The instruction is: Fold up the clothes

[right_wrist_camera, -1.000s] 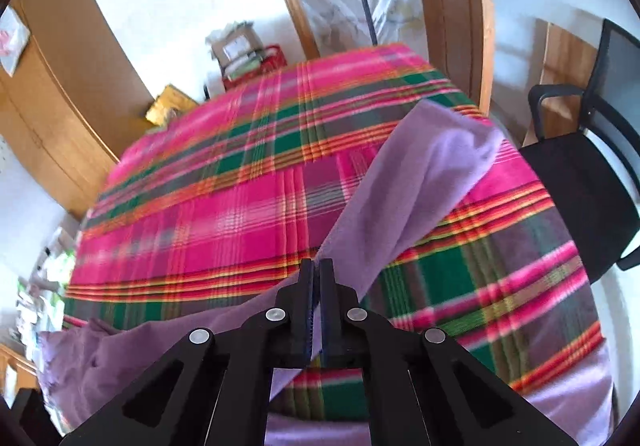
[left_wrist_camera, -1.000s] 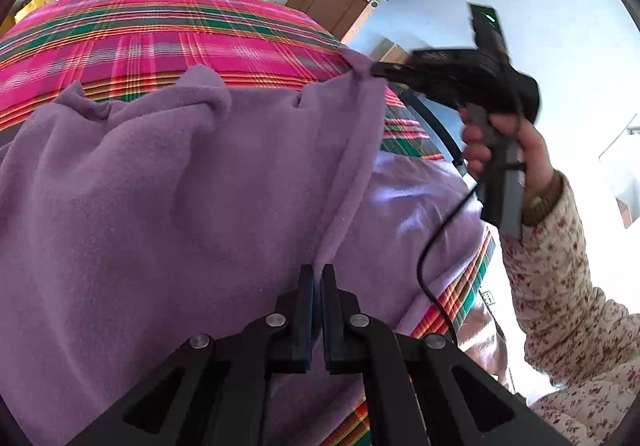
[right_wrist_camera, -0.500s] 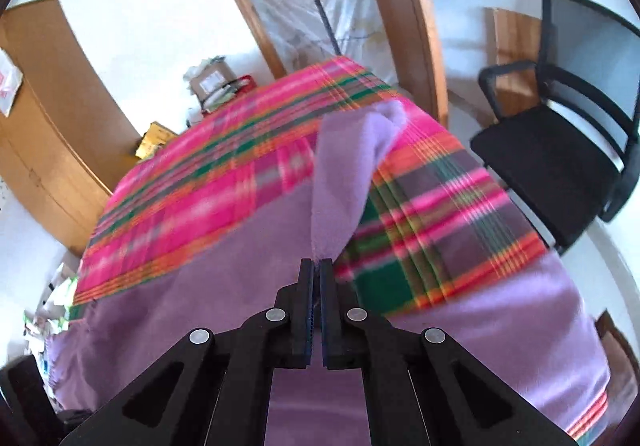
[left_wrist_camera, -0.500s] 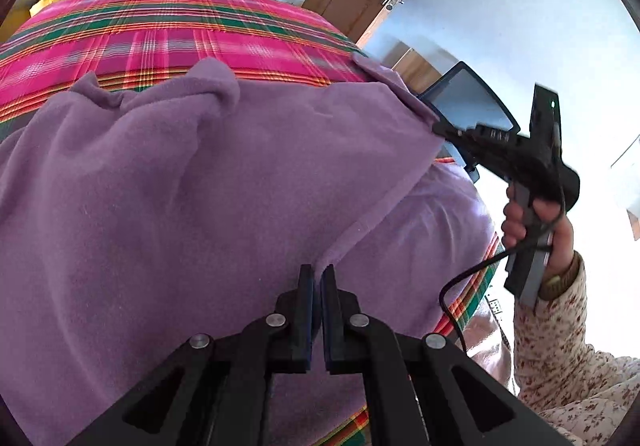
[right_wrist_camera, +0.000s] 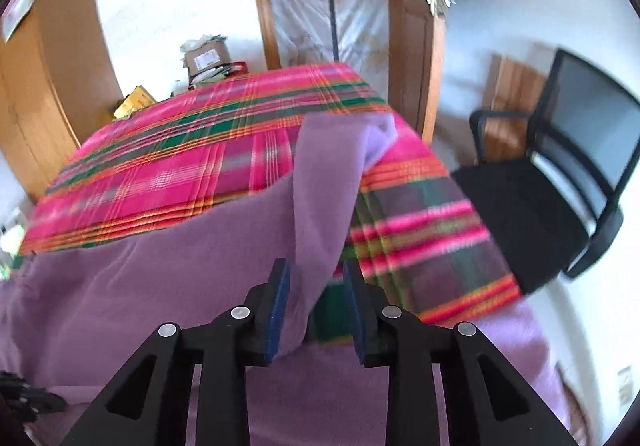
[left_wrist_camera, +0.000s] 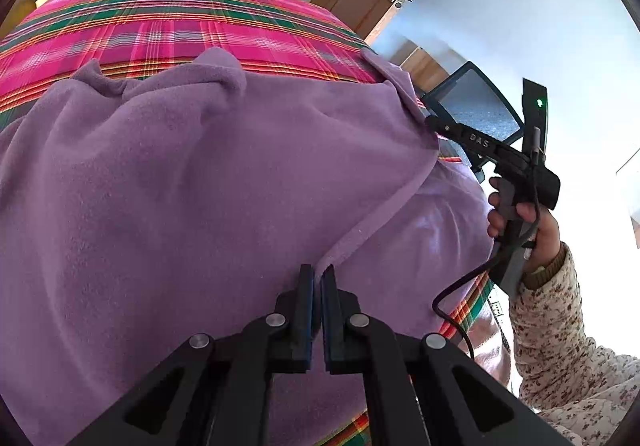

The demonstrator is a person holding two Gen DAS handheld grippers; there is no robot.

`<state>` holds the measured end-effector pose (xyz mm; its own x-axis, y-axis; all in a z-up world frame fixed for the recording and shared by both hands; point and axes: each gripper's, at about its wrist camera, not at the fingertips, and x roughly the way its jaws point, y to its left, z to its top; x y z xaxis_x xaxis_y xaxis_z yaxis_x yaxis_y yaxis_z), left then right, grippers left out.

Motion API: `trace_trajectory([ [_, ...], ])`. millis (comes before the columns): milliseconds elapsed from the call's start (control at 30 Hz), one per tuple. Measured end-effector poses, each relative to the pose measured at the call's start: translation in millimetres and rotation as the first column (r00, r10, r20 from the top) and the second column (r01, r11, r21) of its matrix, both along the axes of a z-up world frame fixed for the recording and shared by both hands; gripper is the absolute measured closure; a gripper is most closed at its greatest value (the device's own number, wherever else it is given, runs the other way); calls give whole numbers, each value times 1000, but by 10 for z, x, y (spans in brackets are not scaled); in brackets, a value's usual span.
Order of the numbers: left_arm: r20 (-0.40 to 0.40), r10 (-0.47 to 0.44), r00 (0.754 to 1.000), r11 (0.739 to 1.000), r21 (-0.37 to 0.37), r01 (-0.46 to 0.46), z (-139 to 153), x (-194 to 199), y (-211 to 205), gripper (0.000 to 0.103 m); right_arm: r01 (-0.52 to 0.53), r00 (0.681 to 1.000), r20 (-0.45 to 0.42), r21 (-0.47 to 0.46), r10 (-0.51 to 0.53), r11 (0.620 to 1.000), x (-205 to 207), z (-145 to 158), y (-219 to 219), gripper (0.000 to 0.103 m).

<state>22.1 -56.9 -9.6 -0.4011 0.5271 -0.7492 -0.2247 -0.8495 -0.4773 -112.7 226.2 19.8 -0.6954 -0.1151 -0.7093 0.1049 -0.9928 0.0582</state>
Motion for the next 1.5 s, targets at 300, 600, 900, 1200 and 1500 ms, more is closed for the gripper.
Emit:
trace_trajectory([
  [300, 9, 16, 1000, 1000, -3, -16, -18, -65, 99, 99, -42, 997, 66, 109, 35, 993, -361, -155, -144, 72],
  [600, 15, 33, 999, 999, -4, -33, -22, -48, 73, 100, -5, 999, 40, 57, 3, 998, -389, -123, 10, 97],
  [900, -53, 88, 995, 996, 8, -88, 144, 13, 42, 100, 14, 997, -80, -67, -19, 998, -109, 280, 212, 97],
  [1200, -151, 143, 978, 989, 49, -137, 486, 82, -6, 100, 31, 982, -180, -96, -48, 995, 154, 638, 334, 97],
  [1500, -226, 120, 967, 992, 58, -109, 782, 172, 85, 100, 53, 954, -288, -111, -83, 992, 466, 1015, 495, 97],
])
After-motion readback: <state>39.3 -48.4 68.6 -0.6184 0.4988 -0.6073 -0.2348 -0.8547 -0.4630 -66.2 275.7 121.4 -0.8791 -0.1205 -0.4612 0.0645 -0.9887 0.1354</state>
